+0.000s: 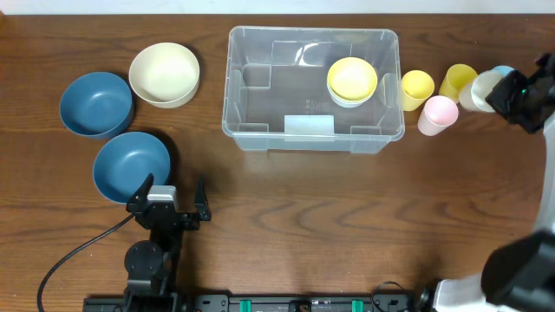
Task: Pack container
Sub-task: 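Carry the white cup into the container and release it, then move the right gripper to the pink cup and grasp its rim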
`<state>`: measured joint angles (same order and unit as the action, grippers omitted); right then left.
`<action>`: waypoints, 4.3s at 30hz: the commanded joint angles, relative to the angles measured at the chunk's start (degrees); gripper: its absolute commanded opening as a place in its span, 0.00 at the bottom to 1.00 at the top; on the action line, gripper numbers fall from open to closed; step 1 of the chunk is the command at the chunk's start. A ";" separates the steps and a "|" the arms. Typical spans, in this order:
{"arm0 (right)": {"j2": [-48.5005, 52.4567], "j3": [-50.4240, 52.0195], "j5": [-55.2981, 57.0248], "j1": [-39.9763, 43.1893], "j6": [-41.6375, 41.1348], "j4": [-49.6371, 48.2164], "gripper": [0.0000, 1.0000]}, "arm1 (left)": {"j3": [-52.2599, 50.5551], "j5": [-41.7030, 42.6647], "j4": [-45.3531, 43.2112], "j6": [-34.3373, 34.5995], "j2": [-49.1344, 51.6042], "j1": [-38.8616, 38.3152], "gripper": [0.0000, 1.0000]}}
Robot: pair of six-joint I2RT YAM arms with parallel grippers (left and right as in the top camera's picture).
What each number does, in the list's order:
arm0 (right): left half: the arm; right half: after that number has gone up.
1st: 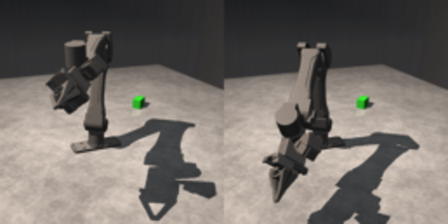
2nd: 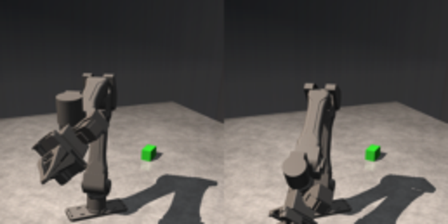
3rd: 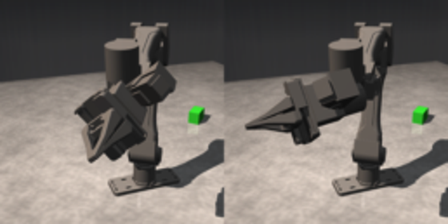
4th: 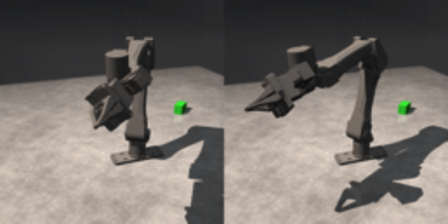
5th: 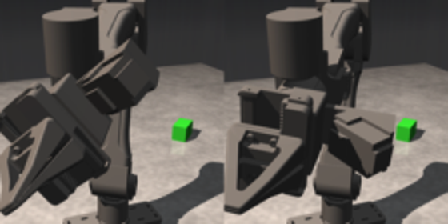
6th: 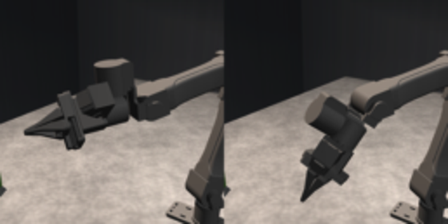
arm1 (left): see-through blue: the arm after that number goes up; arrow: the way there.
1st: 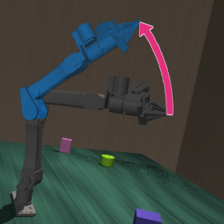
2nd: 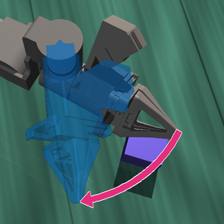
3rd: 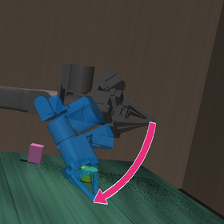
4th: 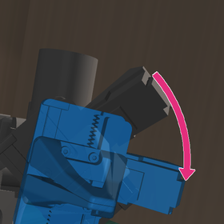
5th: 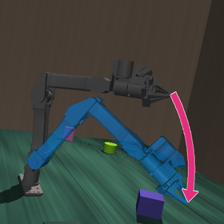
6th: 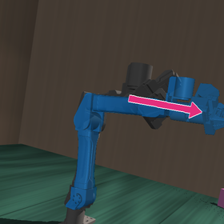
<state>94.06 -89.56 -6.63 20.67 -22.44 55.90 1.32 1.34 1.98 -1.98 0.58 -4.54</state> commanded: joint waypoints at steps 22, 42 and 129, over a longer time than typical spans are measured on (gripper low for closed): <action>-0.61 -0.37 7.37 -39.34 0.61 -10.36 0.01 | -1.09 -0.63 2.12 -0.79 -0.35 0.28 0.98; 17.79 -0.37 11.19 -39.69 1.09 -5.68 0.01 | -1.09 -0.63 2.12 -0.79 -0.35 0.28 0.98; 16.50 8.76 5.11 -5.29 -0.28 -9.46 0.01 | -1.09 -0.66 2.10 -0.79 -0.35 0.28 0.98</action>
<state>110.34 -80.82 -2.33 14.90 -22.15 45.60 1.32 1.34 2.00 -1.98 0.58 -4.54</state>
